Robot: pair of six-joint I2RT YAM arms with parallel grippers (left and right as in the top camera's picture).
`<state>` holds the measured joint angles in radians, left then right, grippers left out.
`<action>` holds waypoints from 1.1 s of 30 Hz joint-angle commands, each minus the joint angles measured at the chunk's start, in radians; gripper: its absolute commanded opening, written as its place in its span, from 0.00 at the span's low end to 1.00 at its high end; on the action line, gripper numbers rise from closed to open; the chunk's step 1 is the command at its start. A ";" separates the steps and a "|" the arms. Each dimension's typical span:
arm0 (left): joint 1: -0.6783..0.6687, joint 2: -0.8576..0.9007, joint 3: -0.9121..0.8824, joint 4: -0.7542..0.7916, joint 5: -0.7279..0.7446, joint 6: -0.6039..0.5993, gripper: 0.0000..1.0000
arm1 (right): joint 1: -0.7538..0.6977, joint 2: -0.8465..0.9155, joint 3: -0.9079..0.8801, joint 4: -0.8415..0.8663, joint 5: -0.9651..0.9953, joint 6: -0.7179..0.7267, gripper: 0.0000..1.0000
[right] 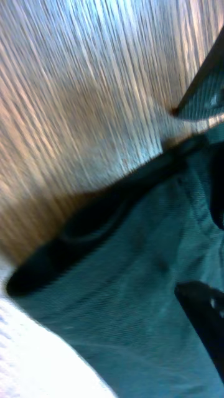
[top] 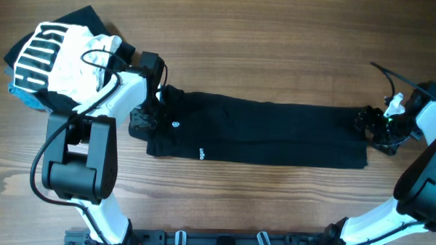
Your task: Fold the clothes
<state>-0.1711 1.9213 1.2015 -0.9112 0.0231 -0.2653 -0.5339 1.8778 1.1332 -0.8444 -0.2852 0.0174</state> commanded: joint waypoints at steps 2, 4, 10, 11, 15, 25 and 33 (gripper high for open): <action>-0.001 -0.010 -0.003 0.002 -0.016 -0.011 0.13 | 0.011 0.120 -0.029 -0.021 -0.099 -0.072 0.65; -0.001 -0.013 0.001 -0.001 -0.016 -0.008 0.11 | 0.011 0.129 -0.029 -0.032 -0.128 -0.087 0.51; -0.001 -0.054 0.049 -0.059 -0.014 0.001 0.09 | 0.009 0.126 -0.027 -0.053 -0.135 -0.114 0.18; -0.001 -0.067 0.059 -0.068 -0.014 0.004 0.09 | 0.005 0.125 -0.023 -0.055 -0.131 -0.111 0.09; -0.001 -0.145 0.093 -0.096 -0.014 0.026 0.10 | -0.021 0.103 0.038 -0.103 -0.107 -0.112 0.04; -0.001 -0.418 0.121 -0.097 -0.014 0.026 0.20 | -0.056 -0.124 0.172 -0.192 0.126 0.076 0.04; -0.001 -0.526 0.121 -0.079 -0.014 0.026 0.24 | 0.119 -0.304 0.172 -0.201 0.082 0.090 0.04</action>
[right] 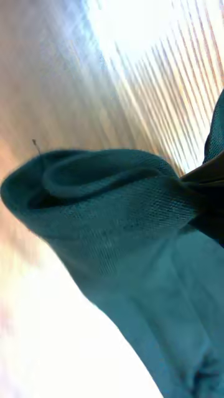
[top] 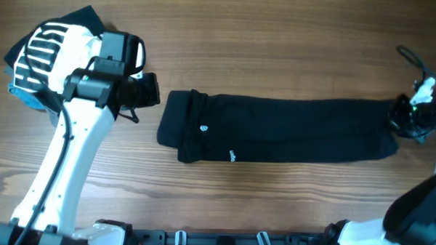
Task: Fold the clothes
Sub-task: 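Fold the strip's right end leftward over the middle with the right gripper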
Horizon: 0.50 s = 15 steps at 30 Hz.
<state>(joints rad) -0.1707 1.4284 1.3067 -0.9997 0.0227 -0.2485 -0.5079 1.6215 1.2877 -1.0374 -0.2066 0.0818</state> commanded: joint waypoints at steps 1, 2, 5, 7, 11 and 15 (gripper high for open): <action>-0.001 -0.035 0.016 0.011 -0.013 0.009 0.24 | 0.132 -0.051 0.018 -0.014 0.004 0.026 0.05; -0.001 -0.035 0.016 0.011 -0.013 0.009 0.24 | 0.169 -0.051 0.017 -0.020 0.004 0.028 0.04; -0.001 -0.035 0.016 0.008 -0.013 0.009 0.23 | 0.282 -0.039 0.006 -0.019 0.009 0.080 0.04; -0.001 -0.035 0.016 0.008 -0.013 0.009 0.23 | 0.356 -0.031 -0.018 0.005 0.013 0.114 0.04; -0.001 -0.035 0.016 0.007 -0.013 0.009 0.24 | 0.492 -0.008 -0.054 0.050 0.031 0.193 0.04; -0.001 -0.035 0.016 0.008 -0.013 0.009 0.24 | 0.601 0.019 -0.054 0.085 0.035 0.248 0.04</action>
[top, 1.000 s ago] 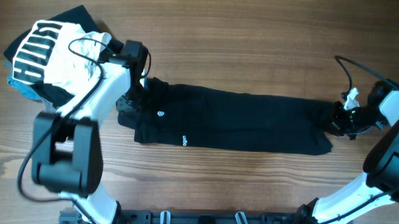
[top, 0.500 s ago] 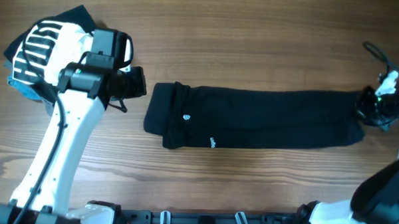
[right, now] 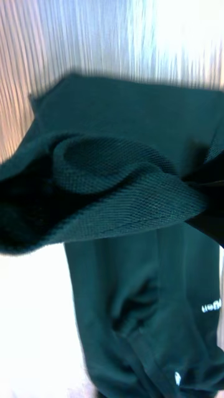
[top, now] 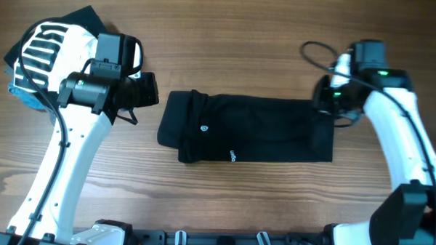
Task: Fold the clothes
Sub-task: 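Fold the strip's right end leftward over the middle with the right gripper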
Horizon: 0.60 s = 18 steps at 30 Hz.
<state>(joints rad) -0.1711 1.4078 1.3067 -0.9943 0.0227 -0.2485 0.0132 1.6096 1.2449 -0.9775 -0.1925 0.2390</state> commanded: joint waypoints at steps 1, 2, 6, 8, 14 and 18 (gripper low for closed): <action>-0.001 -0.015 0.016 0.003 -0.013 0.009 0.24 | 0.104 0.038 -0.011 0.034 0.021 0.113 0.04; -0.001 -0.015 0.016 0.003 -0.013 0.009 0.24 | 0.126 0.047 -0.011 0.042 0.021 0.138 0.04; -0.001 -0.015 0.016 0.003 -0.013 0.009 0.24 | 0.195 0.087 -0.011 0.076 0.013 0.202 0.04; -0.001 -0.015 0.016 0.003 -0.013 0.009 0.24 | 0.224 0.105 -0.011 0.082 0.013 0.240 0.04; -0.001 -0.015 0.016 0.003 -0.013 0.009 0.26 | 0.300 0.126 -0.011 0.095 0.005 0.270 0.04; -0.001 -0.015 0.016 0.003 -0.013 0.009 0.26 | 0.315 0.125 -0.011 0.092 -0.032 0.303 0.27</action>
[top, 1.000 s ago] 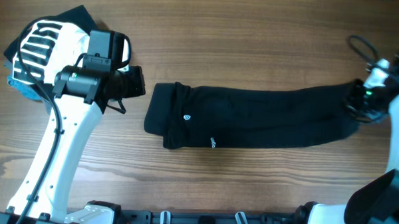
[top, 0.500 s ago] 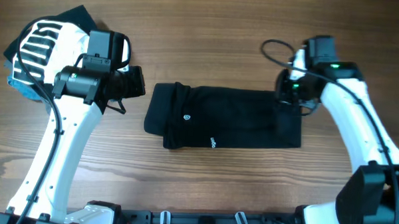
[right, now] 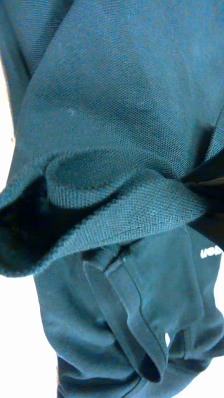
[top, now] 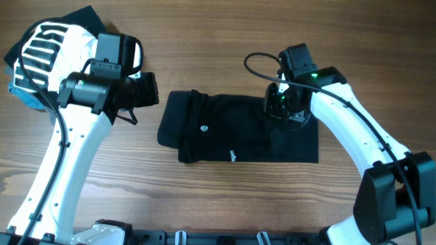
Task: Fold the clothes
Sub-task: 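Fold the strip's right end leftward over the middle with the right gripper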
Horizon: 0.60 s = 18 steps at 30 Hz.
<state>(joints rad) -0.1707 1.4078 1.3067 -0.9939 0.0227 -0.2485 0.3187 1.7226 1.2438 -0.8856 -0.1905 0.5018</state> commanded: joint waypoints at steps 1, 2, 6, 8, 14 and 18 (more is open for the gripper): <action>-0.001 -0.015 0.016 0.003 -0.013 0.009 0.27 | 0.009 0.012 -0.010 0.000 -0.047 0.037 0.36; -0.001 -0.015 0.016 0.003 -0.013 0.009 0.27 | 0.008 0.011 -0.008 0.000 -0.050 0.024 0.39; -0.001 -0.015 0.016 0.002 -0.013 0.009 0.38 | -0.018 -0.015 0.008 0.011 -0.041 -0.107 0.40; -0.001 -0.014 0.016 0.002 -0.013 0.009 0.44 | -0.040 -0.037 0.011 0.009 -0.041 -0.159 0.40; -0.001 -0.005 0.016 -0.006 -0.013 0.008 0.43 | -0.087 -0.023 -0.002 -0.021 0.055 -0.166 0.04; -0.001 0.017 0.016 -0.021 -0.013 0.008 0.41 | -0.086 0.026 -0.058 0.013 0.090 -0.169 0.04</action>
<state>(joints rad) -0.1707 1.4082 1.3067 -1.0039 0.0227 -0.2455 0.2276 1.7042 1.2377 -0.8925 -0.1581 0.3573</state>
